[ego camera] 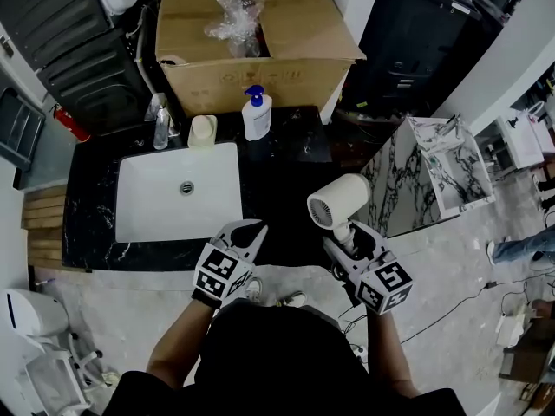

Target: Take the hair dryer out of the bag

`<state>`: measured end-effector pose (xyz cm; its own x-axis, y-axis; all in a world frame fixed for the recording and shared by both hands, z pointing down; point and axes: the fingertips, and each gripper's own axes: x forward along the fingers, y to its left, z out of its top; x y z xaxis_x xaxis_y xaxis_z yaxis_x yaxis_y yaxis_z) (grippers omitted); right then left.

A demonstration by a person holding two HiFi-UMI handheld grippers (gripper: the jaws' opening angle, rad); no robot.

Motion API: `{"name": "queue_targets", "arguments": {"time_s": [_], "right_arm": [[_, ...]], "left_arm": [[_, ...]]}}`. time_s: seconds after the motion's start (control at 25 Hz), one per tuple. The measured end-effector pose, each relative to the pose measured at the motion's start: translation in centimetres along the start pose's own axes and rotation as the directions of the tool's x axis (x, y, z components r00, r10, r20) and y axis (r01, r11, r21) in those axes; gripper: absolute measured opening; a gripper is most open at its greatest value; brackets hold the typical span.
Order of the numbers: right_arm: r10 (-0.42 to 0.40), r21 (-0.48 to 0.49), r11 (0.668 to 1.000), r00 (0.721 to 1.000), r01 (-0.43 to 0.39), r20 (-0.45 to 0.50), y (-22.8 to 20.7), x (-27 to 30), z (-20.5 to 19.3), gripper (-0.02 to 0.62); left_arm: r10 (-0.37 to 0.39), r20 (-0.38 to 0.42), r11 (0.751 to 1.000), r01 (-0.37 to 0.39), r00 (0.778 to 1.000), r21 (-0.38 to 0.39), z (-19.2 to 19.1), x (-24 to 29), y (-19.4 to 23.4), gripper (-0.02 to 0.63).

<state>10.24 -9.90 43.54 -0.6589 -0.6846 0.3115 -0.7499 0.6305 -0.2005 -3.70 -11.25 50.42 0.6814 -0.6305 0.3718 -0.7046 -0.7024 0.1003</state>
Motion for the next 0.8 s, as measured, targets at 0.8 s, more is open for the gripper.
{"name": "queue_targets", "arguments": {"time_s": [0.8], "right_arm": [[-0.086, 0.06, 0.995, 0.993, 0.082, 0.079, -2.1, -0.8, 2.5, 0.25]], "left_arm": [[0.252, 0.436, 0.949, -0.31, 0.864, 0.065, 15.3, -9.7, 5.1, 0.02]]}}
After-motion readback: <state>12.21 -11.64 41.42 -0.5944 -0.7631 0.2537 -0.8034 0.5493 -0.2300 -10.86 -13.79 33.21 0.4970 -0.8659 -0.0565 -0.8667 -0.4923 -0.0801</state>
